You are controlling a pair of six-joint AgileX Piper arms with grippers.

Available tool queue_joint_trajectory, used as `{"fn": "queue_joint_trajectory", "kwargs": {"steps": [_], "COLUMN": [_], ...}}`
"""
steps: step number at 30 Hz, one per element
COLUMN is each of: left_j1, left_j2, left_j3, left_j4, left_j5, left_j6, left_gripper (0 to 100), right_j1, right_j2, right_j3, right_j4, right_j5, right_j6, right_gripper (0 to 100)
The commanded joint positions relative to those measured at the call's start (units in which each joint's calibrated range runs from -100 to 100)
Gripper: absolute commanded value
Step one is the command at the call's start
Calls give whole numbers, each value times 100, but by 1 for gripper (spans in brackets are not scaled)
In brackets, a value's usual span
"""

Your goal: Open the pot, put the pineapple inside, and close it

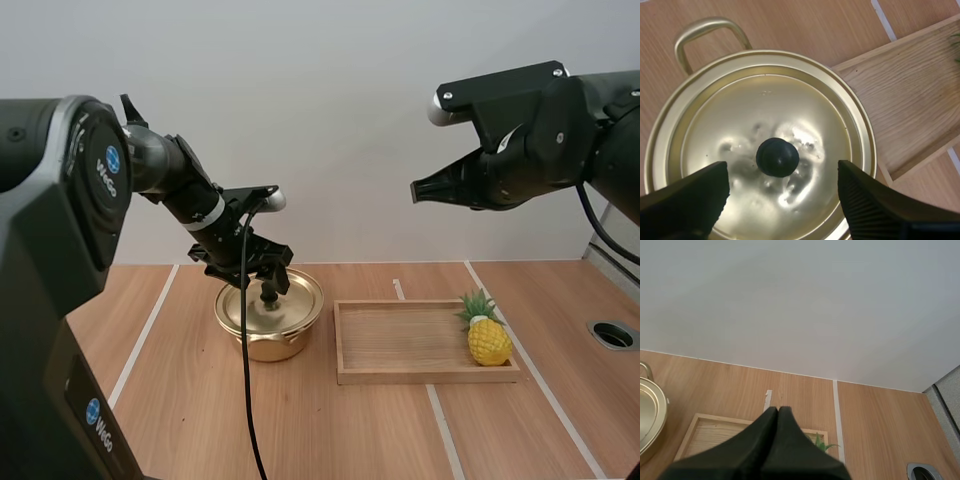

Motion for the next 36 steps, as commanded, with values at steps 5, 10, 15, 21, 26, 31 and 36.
{"fn": "queue_joint_trajectory", "kwargs": {"steps": [5, 10, 15, 21, 26, 31, 36], "left_j1": [-21, -21, -21, -128, -152, -152, -152], "left_j2": [8, 8, 8, 49, 180, 195, 195], "left_j3": [63, 63, 63, 63, 63, 63, 63], "left_j4": [-276, -291, -291, -223, -189, -91, -70], "left_j5": [-219, -359, -412, -492, -492, -512, -735], "left_j6": [286, 454, 615, 764, 745, 731, 731], "left_gripper": [100, 100, 100, 100, 100, 100, 100], "right_j1": [-21, -21, -21, -21, -21, -21, -21], "right_j2": [-35, -35, -35, -35, -35, -35, -35], "right_j3": [-16, -16, -16, -16, -16, -16, -16], "right_j4": [117, 146, 146, 267, 322, 322, 322], "right_j5": [-14, -14, -14, 39, 61, 61, 82], "right_j6": [-40, -40, -40, -40, -88, -117, -117], "right_gripper": [0, 0, 0, 0, 0, 0, 0]}}
